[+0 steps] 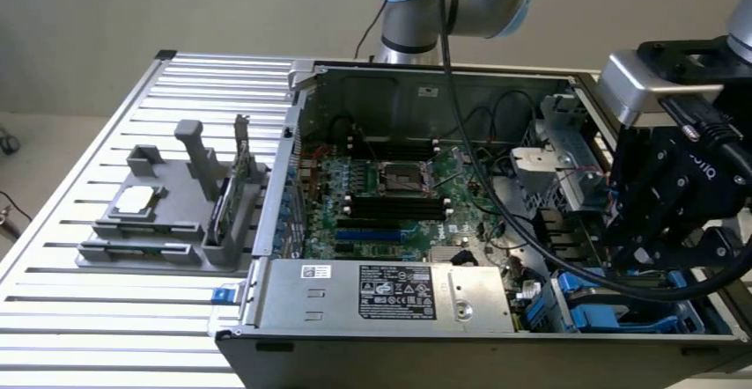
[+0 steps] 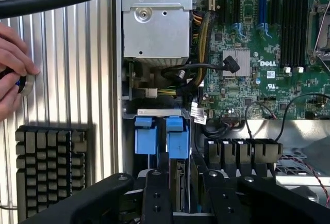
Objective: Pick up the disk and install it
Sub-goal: 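Insert the disk into the insertion slot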
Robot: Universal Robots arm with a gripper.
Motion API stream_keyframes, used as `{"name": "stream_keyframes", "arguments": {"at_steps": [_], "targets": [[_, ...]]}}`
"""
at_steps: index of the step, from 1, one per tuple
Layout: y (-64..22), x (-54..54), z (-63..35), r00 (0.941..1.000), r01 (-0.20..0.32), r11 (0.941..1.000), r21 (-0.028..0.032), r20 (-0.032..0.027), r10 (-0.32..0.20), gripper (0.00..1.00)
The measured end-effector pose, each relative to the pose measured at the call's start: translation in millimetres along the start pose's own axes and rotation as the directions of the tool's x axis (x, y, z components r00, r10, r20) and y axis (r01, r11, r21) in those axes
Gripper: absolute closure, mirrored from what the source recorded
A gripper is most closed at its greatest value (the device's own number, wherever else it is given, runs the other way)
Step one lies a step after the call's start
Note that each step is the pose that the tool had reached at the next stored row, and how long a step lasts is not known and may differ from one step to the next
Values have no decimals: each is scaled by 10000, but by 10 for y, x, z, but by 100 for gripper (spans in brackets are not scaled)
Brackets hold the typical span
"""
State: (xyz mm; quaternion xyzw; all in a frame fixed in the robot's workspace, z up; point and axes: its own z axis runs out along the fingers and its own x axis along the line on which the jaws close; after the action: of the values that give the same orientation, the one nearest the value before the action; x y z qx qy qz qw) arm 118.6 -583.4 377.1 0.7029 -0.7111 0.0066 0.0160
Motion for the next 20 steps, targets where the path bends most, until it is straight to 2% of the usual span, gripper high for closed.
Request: {"name": "stream_keyframes", "arguments": {"at_steps": [5,6,20], "targets": [[-17,-3,92,10000,-1,10000,0,-13,1,71],[-18,-4,110,10000,-2,10000,0,-19,2,78],[-34,-13,361,10000,-1,10000,1,-70,1,78]]}}
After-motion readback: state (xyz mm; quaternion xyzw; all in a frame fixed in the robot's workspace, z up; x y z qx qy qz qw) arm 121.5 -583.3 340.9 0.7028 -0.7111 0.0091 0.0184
